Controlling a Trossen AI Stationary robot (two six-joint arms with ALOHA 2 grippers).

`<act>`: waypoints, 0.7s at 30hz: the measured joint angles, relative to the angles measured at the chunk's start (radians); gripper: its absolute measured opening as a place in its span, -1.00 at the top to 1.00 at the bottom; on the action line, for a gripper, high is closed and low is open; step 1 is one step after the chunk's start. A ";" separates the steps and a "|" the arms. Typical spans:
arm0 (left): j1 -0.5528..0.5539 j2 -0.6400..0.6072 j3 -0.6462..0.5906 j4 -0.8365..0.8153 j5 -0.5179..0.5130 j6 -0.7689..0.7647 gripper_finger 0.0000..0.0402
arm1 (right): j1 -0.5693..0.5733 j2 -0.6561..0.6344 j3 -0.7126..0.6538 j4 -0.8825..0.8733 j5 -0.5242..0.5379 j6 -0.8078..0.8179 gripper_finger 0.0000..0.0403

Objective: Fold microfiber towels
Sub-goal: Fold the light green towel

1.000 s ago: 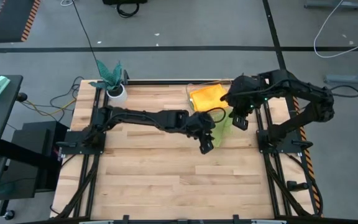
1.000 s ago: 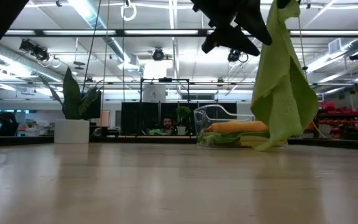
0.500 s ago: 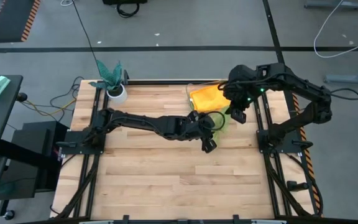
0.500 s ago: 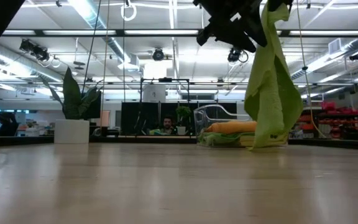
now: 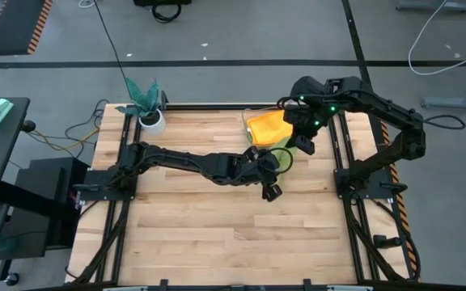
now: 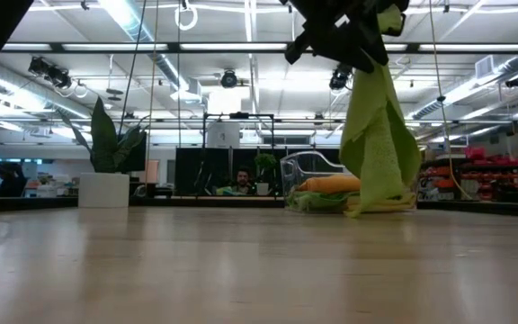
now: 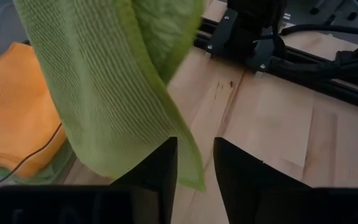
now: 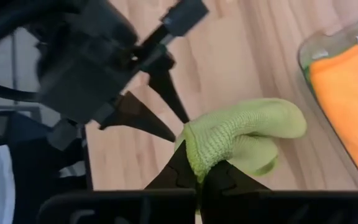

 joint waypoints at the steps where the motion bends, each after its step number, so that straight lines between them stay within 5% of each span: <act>1: 0.000 0.000 0.000 -0.001 0.000 -0.003 0.44 | 0.000 0.001 0.000 0.005 -0.008 -0.003 1.00; 21: -0.024 0.009 0.000 0.038 -0.009 -0.076 0.48 | -0.028 0.003 0.000 0.080 -0.110 0.031 1.00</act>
